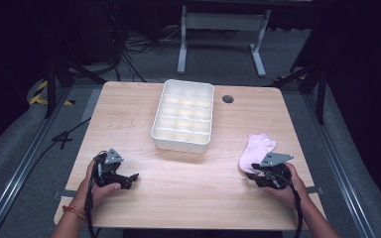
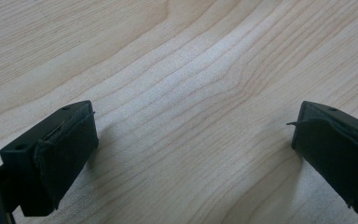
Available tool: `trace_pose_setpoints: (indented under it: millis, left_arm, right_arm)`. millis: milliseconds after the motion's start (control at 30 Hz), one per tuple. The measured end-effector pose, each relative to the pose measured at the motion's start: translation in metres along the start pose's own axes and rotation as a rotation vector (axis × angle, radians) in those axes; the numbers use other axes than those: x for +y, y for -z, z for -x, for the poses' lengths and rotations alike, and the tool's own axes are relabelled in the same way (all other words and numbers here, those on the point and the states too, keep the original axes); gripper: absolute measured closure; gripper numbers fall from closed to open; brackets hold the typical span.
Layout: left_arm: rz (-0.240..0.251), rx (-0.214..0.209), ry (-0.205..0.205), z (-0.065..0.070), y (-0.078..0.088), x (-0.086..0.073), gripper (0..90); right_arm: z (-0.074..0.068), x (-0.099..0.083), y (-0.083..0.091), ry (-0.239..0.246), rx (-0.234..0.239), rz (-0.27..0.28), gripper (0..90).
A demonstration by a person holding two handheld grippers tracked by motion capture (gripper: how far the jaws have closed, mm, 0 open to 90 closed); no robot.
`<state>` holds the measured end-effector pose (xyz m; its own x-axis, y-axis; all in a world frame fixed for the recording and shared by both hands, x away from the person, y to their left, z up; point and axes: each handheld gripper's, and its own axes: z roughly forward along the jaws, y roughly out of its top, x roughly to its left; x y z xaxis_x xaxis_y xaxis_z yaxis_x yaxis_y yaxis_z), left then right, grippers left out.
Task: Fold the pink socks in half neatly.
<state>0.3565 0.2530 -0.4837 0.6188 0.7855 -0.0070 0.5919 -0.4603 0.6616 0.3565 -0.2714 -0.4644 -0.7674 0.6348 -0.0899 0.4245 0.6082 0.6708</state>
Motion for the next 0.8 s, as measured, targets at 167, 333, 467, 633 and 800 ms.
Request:
trace_pose_setpoints:
  millis: [167,333,467,633,800]
  left_arm:
    - [0.0,0.0,0.0,0.0,0.0,0.0,0.4]
    - [0.0,0.0,0.0,0.0,0.0,0.0,0.4]
    - [0.0,0.0,0.0,0.0,0.0,0.0,0.4]
    - [0.0,0.0,0.0,0.0,0.0,0.0,0.4]
    - [-0.001,0.0,0.0,0.0,0.0,0.0,0.4]
  right_arm:
    - [0.001,0.0,-0.004,0.011,-0.013,-0.017,63.5]
    - [0.004,0.0,-0.006,0.017,-0.024,-0.018,71.4]
    - [0.003,0.001,-0.005,0.025,-0.023,-0.027,83.6]
    - [0.0,0.003,-0.006,0.048,0.004,-0.02,86.4]
    - [-0.008,0.007,-0.007,0.072,0.053,-0.012,86.6]
